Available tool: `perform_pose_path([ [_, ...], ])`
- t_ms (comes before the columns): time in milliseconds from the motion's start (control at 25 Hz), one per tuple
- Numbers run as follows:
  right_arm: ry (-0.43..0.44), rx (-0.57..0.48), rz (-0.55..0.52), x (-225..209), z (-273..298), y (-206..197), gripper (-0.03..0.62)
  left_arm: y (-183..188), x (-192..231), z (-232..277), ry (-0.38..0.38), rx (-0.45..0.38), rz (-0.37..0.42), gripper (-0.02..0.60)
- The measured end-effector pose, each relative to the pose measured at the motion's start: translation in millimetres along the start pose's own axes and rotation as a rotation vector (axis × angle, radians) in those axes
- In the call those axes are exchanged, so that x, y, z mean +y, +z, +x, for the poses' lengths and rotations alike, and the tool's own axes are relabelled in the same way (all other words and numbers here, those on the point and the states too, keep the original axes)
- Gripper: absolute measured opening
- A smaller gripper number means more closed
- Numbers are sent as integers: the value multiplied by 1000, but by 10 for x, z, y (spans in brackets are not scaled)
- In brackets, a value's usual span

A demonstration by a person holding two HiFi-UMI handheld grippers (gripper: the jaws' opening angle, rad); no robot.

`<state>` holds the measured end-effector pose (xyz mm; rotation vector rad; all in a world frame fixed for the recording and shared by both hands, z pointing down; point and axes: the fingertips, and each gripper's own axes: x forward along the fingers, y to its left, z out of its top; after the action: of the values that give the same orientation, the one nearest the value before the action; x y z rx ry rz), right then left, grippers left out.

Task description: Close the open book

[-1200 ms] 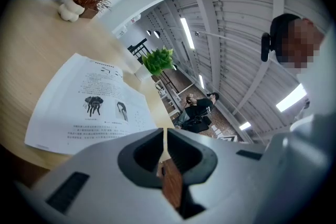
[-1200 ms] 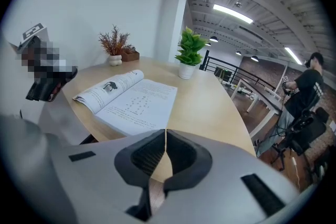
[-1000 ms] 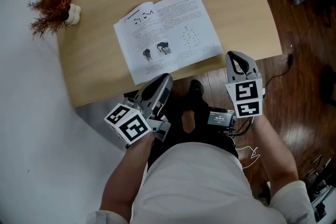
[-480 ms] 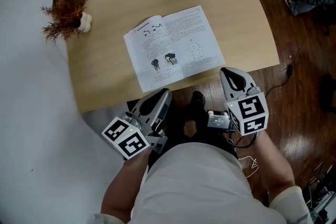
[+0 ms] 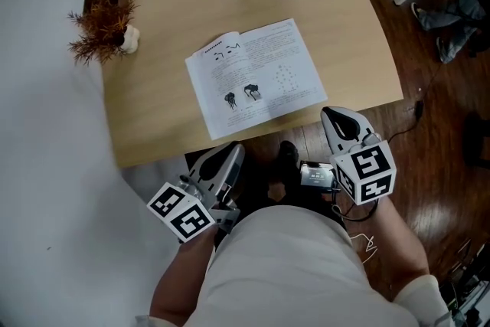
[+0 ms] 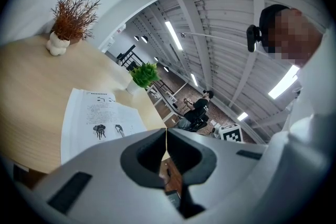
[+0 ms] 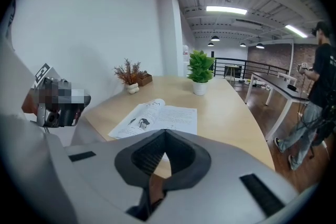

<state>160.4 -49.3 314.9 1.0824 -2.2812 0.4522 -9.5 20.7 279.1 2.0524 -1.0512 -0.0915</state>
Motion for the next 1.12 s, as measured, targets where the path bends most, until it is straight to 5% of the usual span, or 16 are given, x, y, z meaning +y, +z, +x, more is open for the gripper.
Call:
perform_pose_path([
  [1120,-2,-106,-46,295,-665,400,2,220,-313,-394,-14,-35,100,-3],
])
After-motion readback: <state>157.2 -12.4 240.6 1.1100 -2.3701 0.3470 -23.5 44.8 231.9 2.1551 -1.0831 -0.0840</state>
